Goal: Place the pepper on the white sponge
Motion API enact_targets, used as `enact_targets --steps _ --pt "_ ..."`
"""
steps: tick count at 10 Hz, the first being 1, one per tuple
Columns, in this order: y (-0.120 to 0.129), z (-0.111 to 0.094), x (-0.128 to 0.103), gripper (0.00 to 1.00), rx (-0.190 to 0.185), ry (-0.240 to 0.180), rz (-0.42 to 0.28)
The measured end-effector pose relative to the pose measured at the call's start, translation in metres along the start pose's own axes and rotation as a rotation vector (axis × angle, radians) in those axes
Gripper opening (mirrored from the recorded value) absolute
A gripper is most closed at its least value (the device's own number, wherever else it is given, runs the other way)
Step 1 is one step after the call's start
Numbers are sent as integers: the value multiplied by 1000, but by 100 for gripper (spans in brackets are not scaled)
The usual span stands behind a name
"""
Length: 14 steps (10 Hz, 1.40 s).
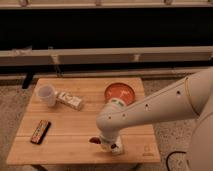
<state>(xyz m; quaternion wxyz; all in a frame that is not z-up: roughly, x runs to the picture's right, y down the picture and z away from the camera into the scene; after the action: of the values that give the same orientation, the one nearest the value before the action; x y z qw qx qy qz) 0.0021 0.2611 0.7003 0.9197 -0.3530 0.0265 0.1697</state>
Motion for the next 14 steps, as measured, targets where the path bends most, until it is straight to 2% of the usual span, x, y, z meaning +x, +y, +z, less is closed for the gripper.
enact_targets --steps 3,5,10,13,14 --pt "-3 2 0 11 -3 5 3" --pt "-15 9 8 2 -6 26 14" --pt "-33 23 33 2 -12 71 55" --pt "-38 32 38 30 -19 89 66" --pt "-39 33 38 35 -19 90 64"
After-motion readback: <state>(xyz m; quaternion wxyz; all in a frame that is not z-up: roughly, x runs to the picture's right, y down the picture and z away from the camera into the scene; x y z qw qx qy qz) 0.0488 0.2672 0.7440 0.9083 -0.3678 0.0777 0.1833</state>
